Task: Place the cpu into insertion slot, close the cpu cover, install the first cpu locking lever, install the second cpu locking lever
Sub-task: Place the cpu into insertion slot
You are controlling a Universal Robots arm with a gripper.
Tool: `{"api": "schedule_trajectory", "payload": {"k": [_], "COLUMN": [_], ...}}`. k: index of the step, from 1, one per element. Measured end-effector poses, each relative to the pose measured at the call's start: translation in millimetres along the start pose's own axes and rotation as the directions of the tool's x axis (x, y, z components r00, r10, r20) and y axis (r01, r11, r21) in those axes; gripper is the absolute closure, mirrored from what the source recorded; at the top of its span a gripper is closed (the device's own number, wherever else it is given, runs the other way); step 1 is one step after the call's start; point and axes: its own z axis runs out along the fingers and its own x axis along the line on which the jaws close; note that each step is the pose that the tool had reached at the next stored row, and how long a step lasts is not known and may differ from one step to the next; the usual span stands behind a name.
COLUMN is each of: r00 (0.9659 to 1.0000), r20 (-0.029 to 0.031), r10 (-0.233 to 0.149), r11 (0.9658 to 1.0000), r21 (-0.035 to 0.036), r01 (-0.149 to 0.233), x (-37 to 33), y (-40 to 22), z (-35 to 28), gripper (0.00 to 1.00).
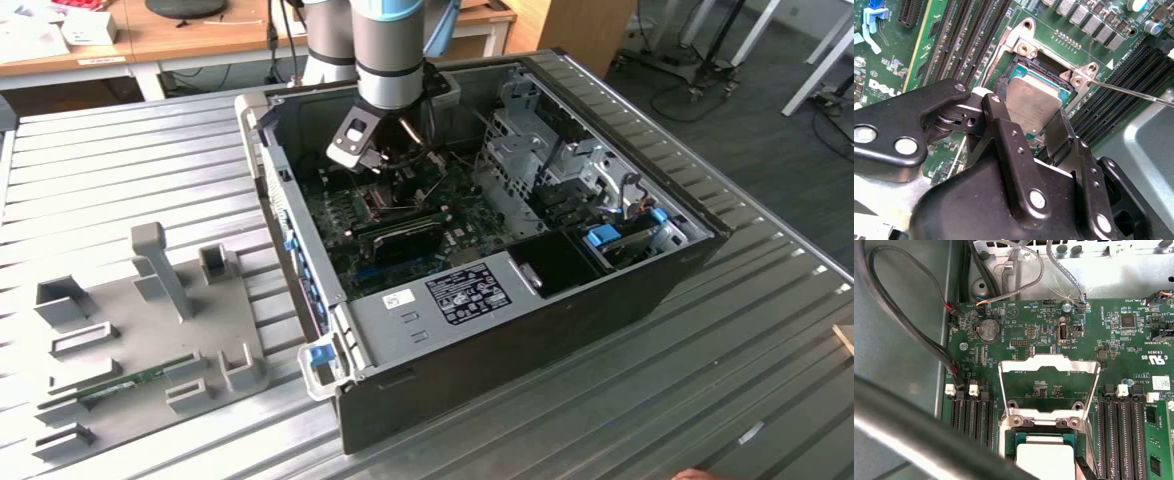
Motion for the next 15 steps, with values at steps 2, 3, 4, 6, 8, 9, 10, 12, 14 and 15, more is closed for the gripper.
{"api": "schedule_trajectory", "payload": {"k": [2,3,4,6,8,9,10,12,14,15], "r00": [1.0,1.0,1.0,1.0,1.0,1.0,1.0,1.0,1.0,1.0], "r20": [-0.0001,-0.0002,-0.0002,-0.0002,0.0001,0.0001,0.0003,0.0,0.0001,0.0001], "r10": [0.0,0.0,0.0,0.0,0.0,0.001,0.001,0.001,0.001,0.001], "r11": [1.0,1.0,1.0,1.0,1.0,1.0,1.0,1.0,1.0,1.0], "r21": [-0.0001,-0.0002,-0.0002,-0.0001,0.0,0.0,0.0001,-0.0001,-0.0001,0.0], "r01": [0.0,0.0,0.0,0.0,0.0,-0.001,-0.001,-0.001,-0.001,-0.001], "x": [0.0,0.1,0.1,0.0,0.0,-0.1,-0.1,0.0,-0.1,-0.1], "y": [-0.5,-1.1,-1.5,-1.7,-1.8,-1.8,-1.9,-1.9,-1.9,-1.9], "z": [0.1,0.1,0.1,0.7,1.6,1.8,1.9,2.3,2.6,2.6], "gripper": [0.46,0.46,0.46,0.46,0.46,0.46,0.46,0.46,0.46,0.46]}}
